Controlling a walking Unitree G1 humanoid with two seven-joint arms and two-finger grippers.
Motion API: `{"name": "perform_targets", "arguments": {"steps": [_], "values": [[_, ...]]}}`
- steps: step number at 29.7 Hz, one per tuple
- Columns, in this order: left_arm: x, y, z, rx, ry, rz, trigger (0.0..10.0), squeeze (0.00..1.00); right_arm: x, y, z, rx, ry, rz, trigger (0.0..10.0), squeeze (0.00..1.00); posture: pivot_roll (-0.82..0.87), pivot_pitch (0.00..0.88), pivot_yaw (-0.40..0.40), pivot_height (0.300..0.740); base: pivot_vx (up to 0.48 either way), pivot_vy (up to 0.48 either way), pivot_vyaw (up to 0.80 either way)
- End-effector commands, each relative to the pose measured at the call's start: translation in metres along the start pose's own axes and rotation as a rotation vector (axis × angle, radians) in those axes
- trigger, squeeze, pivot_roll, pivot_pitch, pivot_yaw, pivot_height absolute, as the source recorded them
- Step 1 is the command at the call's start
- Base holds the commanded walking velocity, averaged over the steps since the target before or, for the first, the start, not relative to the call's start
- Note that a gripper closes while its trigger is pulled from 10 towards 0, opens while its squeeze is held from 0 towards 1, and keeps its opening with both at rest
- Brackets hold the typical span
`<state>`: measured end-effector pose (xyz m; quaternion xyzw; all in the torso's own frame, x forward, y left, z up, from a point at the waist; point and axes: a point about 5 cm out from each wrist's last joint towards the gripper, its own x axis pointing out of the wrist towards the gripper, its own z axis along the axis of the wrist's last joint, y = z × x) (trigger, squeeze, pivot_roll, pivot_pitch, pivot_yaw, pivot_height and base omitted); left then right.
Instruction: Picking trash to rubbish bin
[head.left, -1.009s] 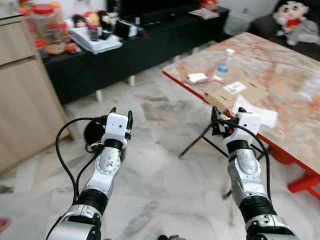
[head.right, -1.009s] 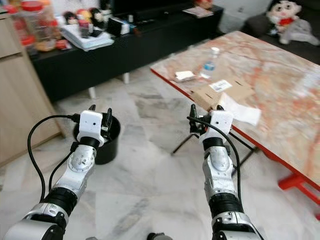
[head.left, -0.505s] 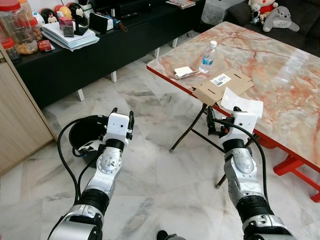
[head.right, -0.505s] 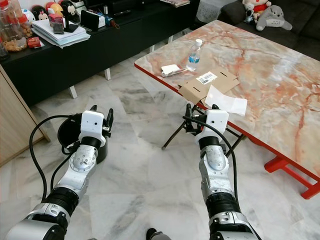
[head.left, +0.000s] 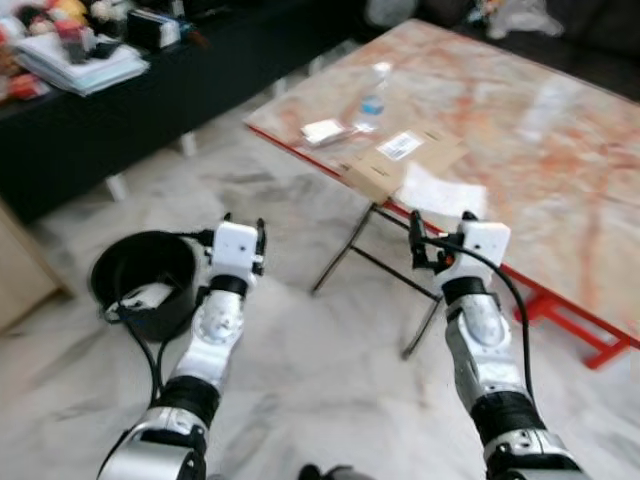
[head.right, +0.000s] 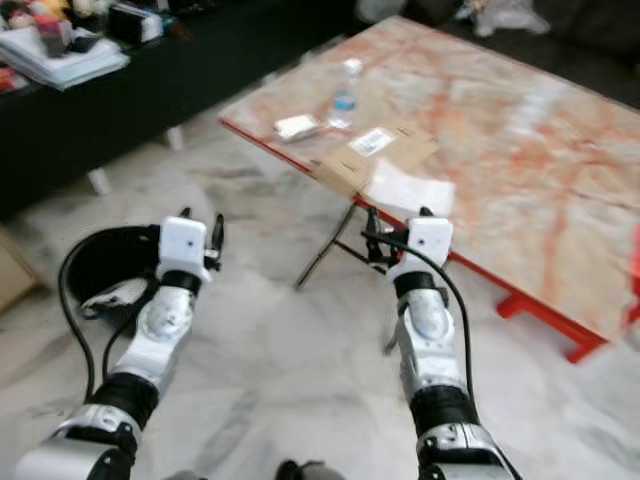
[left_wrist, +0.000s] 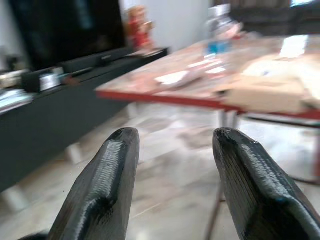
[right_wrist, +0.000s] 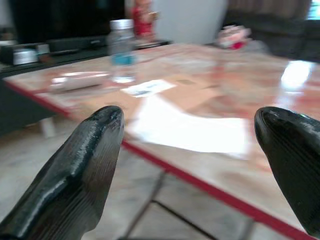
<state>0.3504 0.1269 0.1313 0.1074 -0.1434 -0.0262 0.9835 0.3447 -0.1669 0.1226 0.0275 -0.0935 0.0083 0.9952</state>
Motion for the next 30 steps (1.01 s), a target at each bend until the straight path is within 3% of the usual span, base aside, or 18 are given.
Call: {"name": "perform_targets", "arguments": {"steps": [1, 20, 30], "values": [[0.0032, 0.0002, 0.0047, -0.01, -0.011, 0.001, 10.0, 0.0, -0.0013, -0.0024, 0.0, -0.002, 0.0, -0.011, 10.0, 0.0, 0.06, 0.137, -0.128, 0.74, 0.0, 0.0, -0.79], [0.0065, 0.0008, 0.0095, -0.014, -0.024, -0.012, 10.0, 0.0, -0.0032, 0.0012, -0.0026, 0.012, 0.01, -0.008, 10.0, 0.0, 0.07, 0.133, -0.119, 0.74, 0.0, 0.0, -0.78], [0.0074, -0.0002, 0.0111, -0.021, -0.024, -0.021, 10.0, 0.0, -0.0039, 0.004, -0.0022, 0.029, 0.002, 0.009, 10.0, 0.0, 0.07, 0.136, -0.118, 0.74, 0.0, 0.0, -0.05]]}}
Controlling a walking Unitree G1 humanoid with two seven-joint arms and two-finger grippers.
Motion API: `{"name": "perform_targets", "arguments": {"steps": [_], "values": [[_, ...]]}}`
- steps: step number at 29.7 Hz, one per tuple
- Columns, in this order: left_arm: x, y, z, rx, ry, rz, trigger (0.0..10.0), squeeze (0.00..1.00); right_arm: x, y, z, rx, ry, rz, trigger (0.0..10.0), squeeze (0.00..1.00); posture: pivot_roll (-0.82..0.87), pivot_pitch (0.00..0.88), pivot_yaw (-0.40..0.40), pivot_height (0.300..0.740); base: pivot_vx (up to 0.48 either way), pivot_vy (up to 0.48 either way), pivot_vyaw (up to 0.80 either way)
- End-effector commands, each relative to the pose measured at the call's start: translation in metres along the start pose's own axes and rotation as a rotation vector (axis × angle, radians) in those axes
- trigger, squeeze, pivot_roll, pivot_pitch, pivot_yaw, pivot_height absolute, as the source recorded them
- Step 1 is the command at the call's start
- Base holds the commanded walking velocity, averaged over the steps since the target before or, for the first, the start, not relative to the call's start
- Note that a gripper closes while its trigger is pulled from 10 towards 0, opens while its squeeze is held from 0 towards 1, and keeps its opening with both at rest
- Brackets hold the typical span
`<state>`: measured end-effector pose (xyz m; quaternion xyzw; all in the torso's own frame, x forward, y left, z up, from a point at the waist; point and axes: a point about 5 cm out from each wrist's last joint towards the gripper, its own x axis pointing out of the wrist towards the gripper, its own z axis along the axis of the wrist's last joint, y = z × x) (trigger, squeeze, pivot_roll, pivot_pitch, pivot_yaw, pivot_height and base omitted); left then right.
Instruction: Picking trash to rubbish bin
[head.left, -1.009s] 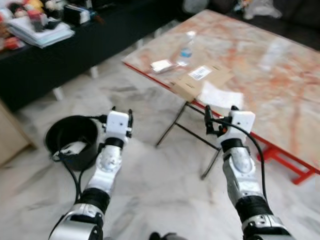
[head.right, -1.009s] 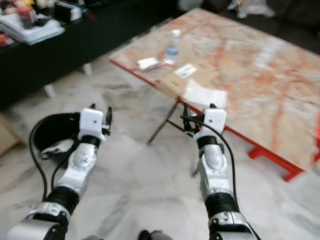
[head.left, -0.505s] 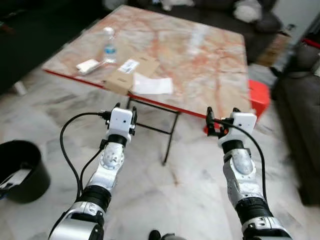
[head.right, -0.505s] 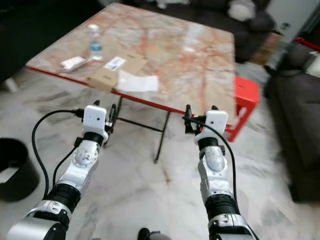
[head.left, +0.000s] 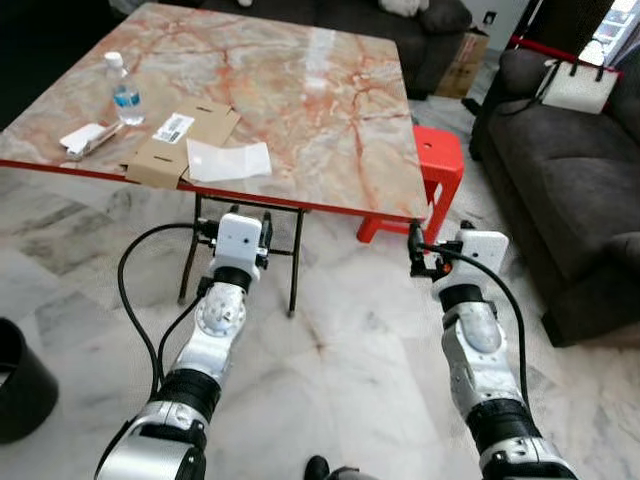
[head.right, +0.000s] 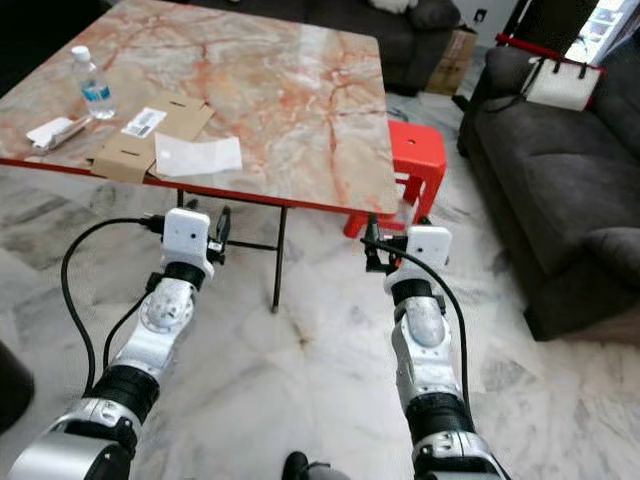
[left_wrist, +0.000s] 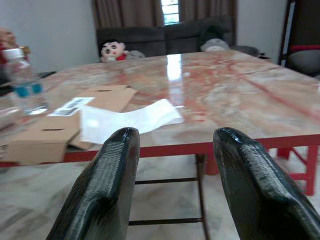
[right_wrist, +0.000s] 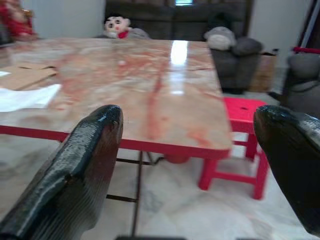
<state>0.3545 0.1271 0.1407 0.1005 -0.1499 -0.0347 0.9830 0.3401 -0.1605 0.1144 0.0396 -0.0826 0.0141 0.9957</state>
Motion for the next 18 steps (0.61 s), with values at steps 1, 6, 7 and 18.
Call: {"name": "perform_targets", "arguments": {"steps": [1, 6, 7, 18], "values": [[0.0008, -0.0026, 0.0031, -0.005, -0.005, -0.006, 10.0, 0.0, 0.0018, -0.0016, 0.0055, 0.002, -0.02, 0.003, 10.0, 0.0, 0.07, 0.136, -0.118, 0.74, 0.0, 0.0, 0.0], [0.0012, -0.0003, 0.0008, -0.006, 0.019, 0.015, 10.0, 0.0, 0.0021, 0.0009, 0.006, -0.022, -0.019, 0.022, 10.0, 0.0, 0.07, 0.136, -0.118, 0.74, 0.0, 0.0, 0.0], [0.0013, 0.0, 0.0006, -0.004, 0.022, 0.017, 10.0, 0.0, 0.0022, 0.0014, 0.006, -0.03, -0.018, 0.026, 10.0, 0.0, 0.07, 0.136, -0.118, 0.74, 0.0, 0.0, 0.0], [0.0029, 0.0045, -0.0007, -0.005, 0.044, 0.045, 10.0, 0.0, 0.0026, 0.0022, 0.0066, -0.004, -0.021, 0.03, 10.0, 0.0, 0.07, 0.132, -0.121, 0.74, 0.089, 0.0, 0.46]]}}
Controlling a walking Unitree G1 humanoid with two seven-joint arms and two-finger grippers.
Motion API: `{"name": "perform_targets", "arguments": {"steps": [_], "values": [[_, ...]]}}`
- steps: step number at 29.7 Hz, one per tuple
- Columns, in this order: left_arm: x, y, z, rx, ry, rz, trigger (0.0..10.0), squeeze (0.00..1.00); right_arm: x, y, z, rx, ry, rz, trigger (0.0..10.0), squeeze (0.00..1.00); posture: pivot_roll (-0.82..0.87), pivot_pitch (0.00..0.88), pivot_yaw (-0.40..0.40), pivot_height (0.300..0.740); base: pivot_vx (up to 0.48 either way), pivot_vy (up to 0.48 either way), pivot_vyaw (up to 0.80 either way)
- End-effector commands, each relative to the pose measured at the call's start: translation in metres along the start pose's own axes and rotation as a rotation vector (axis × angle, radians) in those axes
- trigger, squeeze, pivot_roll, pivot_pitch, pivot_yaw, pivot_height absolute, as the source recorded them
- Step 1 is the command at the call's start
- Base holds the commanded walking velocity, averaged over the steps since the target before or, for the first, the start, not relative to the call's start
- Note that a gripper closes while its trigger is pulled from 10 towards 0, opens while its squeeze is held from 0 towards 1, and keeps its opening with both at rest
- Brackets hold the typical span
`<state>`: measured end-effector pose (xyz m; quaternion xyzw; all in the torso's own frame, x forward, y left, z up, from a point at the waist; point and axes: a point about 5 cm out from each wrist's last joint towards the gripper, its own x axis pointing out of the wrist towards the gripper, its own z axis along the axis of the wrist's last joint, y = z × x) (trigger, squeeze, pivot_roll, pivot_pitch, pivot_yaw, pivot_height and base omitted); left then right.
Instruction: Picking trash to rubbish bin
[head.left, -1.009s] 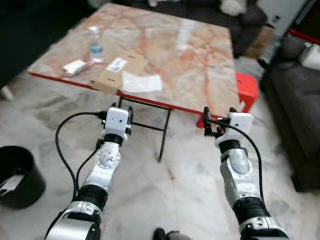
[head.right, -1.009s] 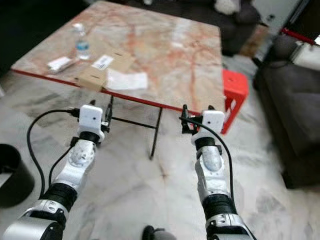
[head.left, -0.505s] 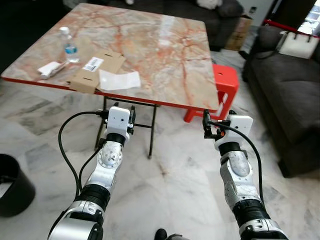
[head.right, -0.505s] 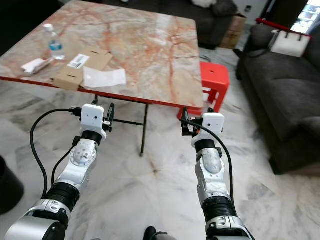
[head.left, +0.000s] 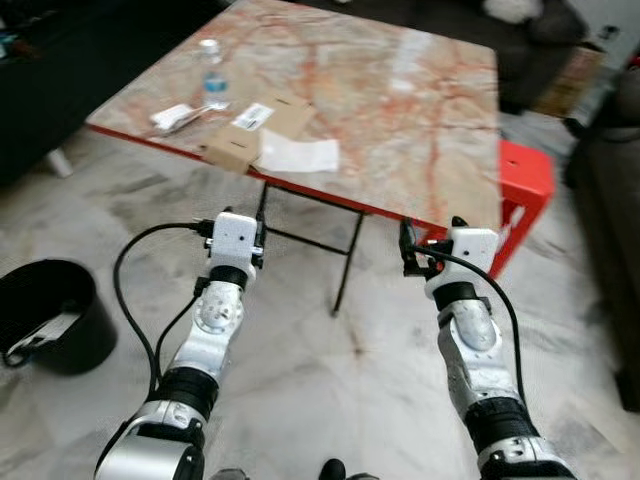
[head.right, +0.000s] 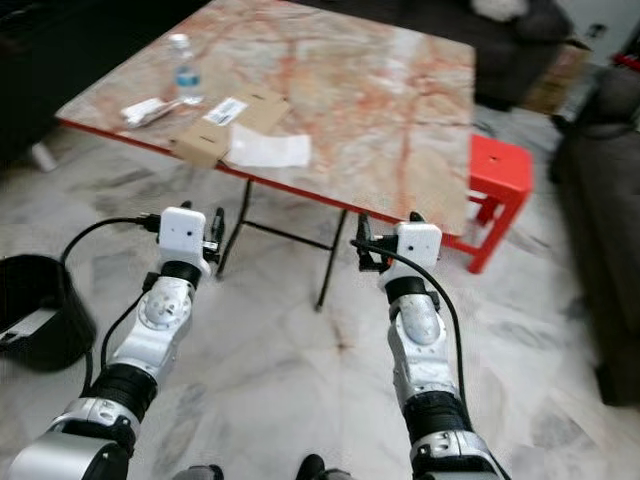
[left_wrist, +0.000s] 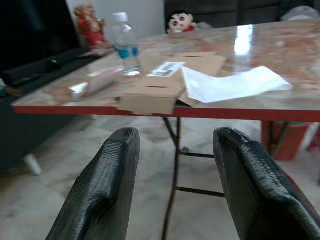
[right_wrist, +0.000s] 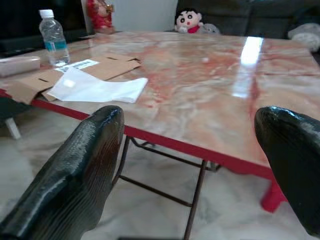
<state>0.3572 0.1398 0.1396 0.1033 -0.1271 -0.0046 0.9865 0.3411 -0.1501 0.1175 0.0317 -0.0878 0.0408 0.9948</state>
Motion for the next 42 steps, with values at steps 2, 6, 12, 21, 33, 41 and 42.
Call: {"name": "perform_targets", "arguments": {"steps": [2, 6, 12, 21, 33, 41, 42], "values": [[0.002, -0.008, 0.004, -0.017, -0.008, -0.009, 10.0, 0.0, 0.001, -0.008, 0.005, 0.006, -0.013, -0.022, 10.0, 0.0, 0.07, 0.132, -0.121, 0.74, 0.247, 0.0, 0.0], [0.002, -0.008, 0.005, -0.018, -0.01, -0.007, 10.0, 0.0, 0.001, -0.005, 0.004, -0.009, -0.01, -0.008, 10.0, 0.0, 0.07, 0.132, -0.121, 0.74, 0.248, 0.0, 0.0], [0.004, -0.008, 0.005, -0.012, -0.001, -0.006, 10.0, 0.0, 0.001, -0.003, 0.007, 0.007, -0.032, 0.005, 10.0, 0.0, 0.07, 0.128, -0.119, 0.74, 0.264, 0.0, 0.0], [0.005, -0.008, 0.007, -0.013, -0.004, -0.006, 10.0, 0.0, 0.001, -0.001, 0.006, 0.002, -0.027, 0.024, 10.0, 0.0, 0.07, 0.127, -0.119, 0.74, 0.287, 0.0, 0.0], [0.006, -0.007, 0.008, -0.011, -0.008, -0.002, 10.0, 0.0, 0.0, 0.002, 0.007, 0.023, -0.036, 0.034, 10.0, 0.0, 0.07, 0.122, -0.12, 0.74, 0.289, 0.0, 0.36], [0.006, -0.009, 0.009, -0.015, -0.011, -0.003, 10.0, 0.0, 0.0, 0.003, 0.006, 0.027, -0.03, 0.042, 10.0, 0.0, 0.07, 0.118, -0.119, 0.74, 0.288, 0.0, 0.0], [0.006, -0.009, 0.009, -0.014, -0.012, -0.003, 10.0, 0.0, 0.0, 0.003, 0.006, 0.028, -0.031, 0.042, 10.0, 0.0, 0.07, 0.118, -0.119, 0.74, 0.289, 0.0, 0.0]]}}
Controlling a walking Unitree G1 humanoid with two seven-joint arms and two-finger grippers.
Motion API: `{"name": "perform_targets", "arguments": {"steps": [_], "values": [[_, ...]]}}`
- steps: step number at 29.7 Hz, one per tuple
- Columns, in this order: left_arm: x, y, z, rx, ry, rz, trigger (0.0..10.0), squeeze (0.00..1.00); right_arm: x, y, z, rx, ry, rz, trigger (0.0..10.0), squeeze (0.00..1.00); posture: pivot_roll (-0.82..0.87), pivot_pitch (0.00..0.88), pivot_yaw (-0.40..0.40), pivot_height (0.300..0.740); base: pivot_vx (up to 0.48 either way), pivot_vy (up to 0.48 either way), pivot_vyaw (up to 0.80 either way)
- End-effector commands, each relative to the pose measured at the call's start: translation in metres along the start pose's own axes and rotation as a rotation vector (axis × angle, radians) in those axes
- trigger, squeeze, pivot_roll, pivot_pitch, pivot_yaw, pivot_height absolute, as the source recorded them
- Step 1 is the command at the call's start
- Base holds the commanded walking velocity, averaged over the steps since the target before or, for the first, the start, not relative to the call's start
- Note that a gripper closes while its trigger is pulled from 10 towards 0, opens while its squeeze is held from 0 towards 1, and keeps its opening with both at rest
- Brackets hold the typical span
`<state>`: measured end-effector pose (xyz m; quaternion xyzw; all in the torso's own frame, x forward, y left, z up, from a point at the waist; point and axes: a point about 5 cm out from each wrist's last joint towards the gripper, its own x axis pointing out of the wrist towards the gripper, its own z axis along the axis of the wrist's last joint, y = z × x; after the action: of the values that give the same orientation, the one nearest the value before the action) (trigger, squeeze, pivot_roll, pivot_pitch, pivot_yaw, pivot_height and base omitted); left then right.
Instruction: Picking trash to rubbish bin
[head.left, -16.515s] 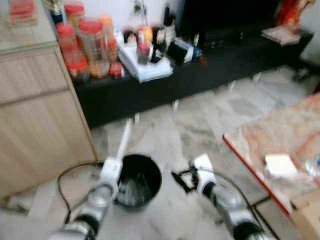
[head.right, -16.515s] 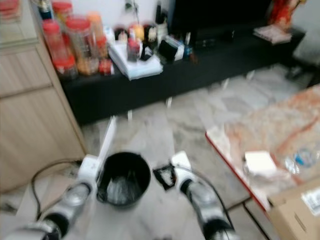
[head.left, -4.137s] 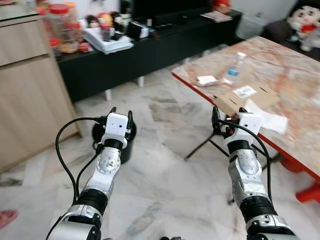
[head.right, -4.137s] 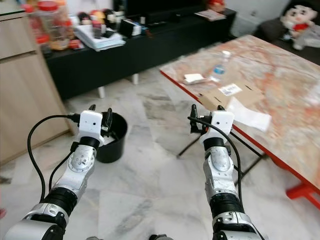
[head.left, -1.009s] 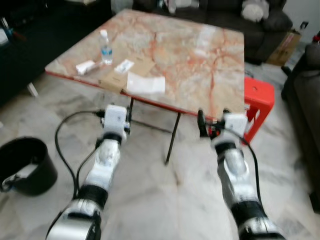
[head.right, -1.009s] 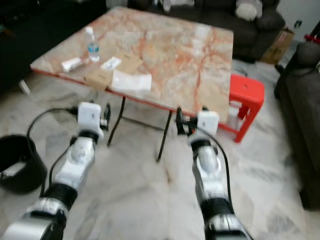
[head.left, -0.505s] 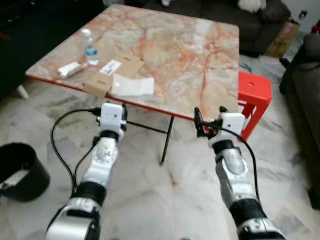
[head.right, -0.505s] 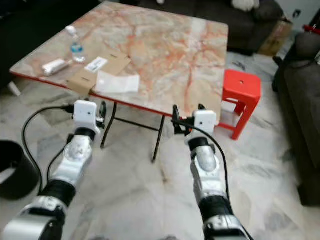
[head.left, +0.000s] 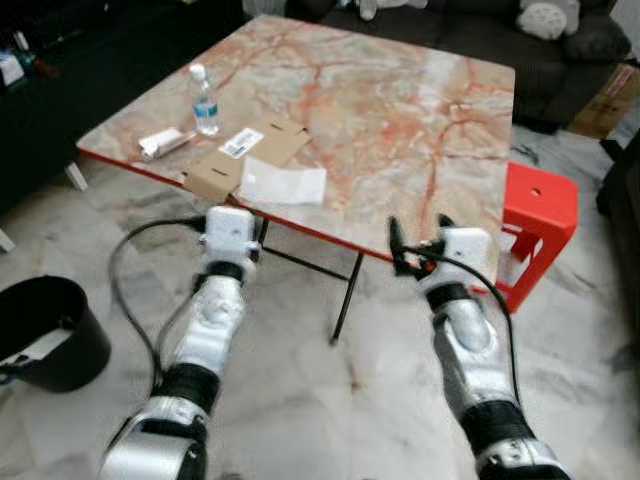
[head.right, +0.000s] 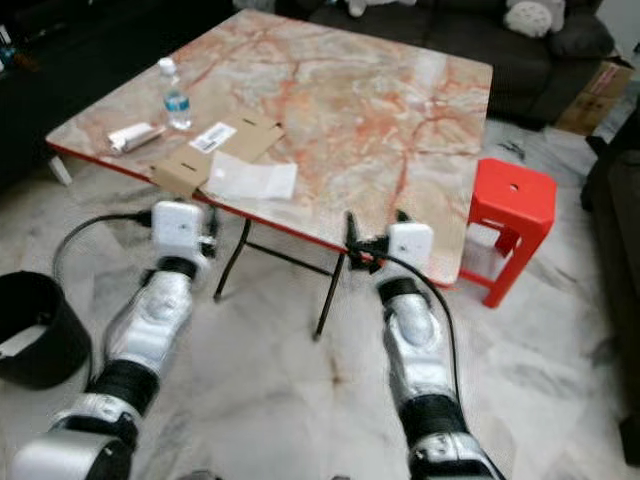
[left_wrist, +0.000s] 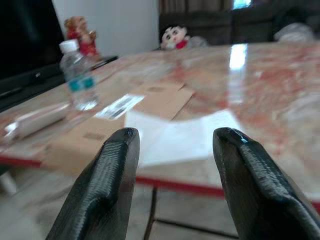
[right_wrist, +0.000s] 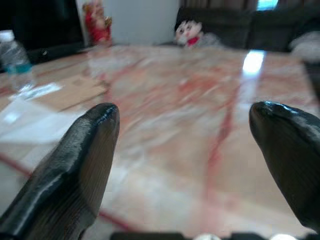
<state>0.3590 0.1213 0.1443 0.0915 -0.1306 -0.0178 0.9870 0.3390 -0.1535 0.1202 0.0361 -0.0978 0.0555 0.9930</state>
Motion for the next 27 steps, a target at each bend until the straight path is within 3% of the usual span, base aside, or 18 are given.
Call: {"name": "perform_targets", "arguments": {"steps": [1, 27], "values": [[0.0022, 0.0087, 0.0014, 0.012, -0.003, 0.019, 10.0, 0.0, 0.0025, 0.0057, 0.0025, 0.018, -0.011, 0.013, 10.0, 0.0, 0.07, 0.118, -0.119, 0.74, 0.289, 0.0, 0.0], [0.0036, 0.0105, 0.0042, 0.004, -0.014, 0.033, 10.0, 0.0, 0.0025, 0.0069, 0.0016, 0.02, -0.003, 0.032, 10.0, 0.0, 0.07, 0.12, -0.125, 0.74, 0.288, 0.0, 0.0]]}}
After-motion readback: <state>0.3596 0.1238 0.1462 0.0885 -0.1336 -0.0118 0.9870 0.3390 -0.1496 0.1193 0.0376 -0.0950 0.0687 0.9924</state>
